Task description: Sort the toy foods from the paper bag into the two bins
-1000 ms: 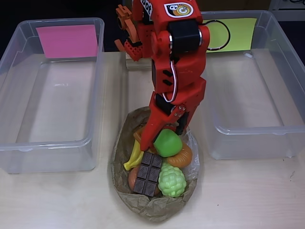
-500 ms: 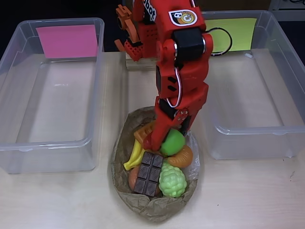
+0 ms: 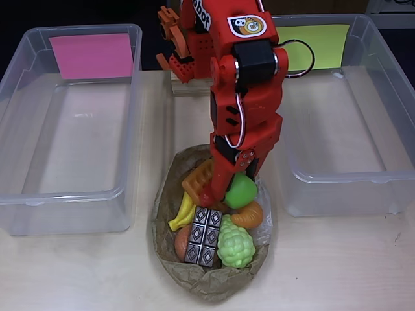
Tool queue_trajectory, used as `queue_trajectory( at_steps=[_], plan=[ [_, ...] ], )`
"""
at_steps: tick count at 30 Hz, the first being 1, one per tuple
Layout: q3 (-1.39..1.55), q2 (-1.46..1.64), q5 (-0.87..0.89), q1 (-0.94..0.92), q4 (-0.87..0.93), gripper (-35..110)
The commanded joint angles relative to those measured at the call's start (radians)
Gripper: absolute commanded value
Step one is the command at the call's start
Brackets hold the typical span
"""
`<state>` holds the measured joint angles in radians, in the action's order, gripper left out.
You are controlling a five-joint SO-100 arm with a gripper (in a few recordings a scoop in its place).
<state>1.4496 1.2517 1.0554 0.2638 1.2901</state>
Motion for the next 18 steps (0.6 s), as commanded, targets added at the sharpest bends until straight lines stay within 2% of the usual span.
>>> queue_trajectory(
  at_steps=[1,10,18],
  plan=[
    [-0.029,0.081,-0.012,-0.008,0.041,15],
    [-0.058,0.279,-0.054,-0.072,0.146,14],
    [0.017,0.572,-0.083,-0.262,0.199,14]
  ],
)
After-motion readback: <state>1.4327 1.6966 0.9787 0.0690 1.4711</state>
